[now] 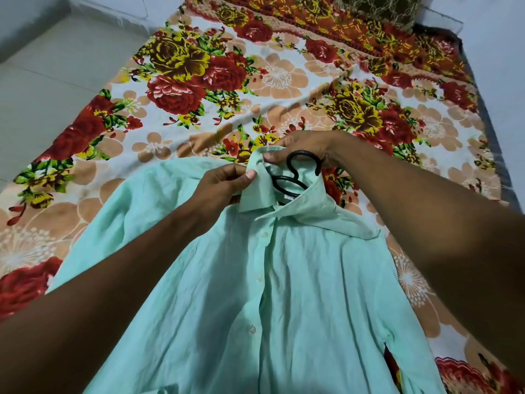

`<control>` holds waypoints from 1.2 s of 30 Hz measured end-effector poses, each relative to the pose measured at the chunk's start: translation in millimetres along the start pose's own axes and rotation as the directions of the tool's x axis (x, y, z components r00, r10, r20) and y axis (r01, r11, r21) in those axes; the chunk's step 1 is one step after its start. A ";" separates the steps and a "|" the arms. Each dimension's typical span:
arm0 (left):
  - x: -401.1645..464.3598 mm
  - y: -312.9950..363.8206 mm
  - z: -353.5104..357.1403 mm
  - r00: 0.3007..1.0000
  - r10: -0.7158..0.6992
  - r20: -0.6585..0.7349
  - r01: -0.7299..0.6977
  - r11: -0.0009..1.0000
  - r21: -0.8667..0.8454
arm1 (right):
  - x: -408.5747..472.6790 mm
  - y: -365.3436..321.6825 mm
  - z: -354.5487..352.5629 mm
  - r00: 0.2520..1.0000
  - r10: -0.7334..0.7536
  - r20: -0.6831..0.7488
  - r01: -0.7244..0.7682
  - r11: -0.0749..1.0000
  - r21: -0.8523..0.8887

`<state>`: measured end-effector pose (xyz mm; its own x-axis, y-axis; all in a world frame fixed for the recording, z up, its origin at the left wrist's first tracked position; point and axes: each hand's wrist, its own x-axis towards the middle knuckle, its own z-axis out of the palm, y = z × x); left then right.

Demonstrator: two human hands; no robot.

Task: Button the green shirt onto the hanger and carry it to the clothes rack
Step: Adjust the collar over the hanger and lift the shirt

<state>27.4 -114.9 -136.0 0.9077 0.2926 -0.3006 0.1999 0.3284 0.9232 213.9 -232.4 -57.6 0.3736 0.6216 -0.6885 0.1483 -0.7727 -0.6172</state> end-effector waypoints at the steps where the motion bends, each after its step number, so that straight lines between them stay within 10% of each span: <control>1: 2.2 -1.3 0.6 0.999 -0.028 -0.016 0.028 0.999 -0.043 | 0.7 0.2 -2.9 1.000 0.006 -0.009 -0.006 1.000 0.010; 19: 11.4 -11.9 -7.9 0.952 -0.305 0.038 0.307 0.942 -0.137 | 9.4 31.5 -17.1 0.998 -0.068 -0.002 0.068 0.987 0.144; 22: 8.2 7.0 -9.0 0.990 -0.029 -0.138 0.084 0.911 0.404 | 5.2 30.2 -12.9 0.995 -0.084 -0.046 0.088 0.990 0.110; 26: 7.7 45.7 5.3 0.826 0.562 0.045 -0.356 0.458 0.815 | -1.5 30.9 -11.4 0.996 -0.068 -0.063 0.078 0.983 0.165; 31: 52.3 60.3 37.3 0.970 0.134 0.200 -0.240 0.623 0.745 | -22.1 33.9 -11.9 0.989 -0.053 -0.138 0.075 0.983 0.165; 36: 77.7 67.2 56.0 0.941 -0.074 0.329 -0.220 0.604 0.766 | -43.6 50.2 -14.7 0.953 0.131 -0.272 -0.152 0.987 -0.059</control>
<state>132.0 -120.4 -84.0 0.9610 -0.0448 -0.2727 0.2033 -0.5541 0.8072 218.5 -300.2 -53.0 0.6245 0.4568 -0.6335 0.1437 -0.8645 -0.4817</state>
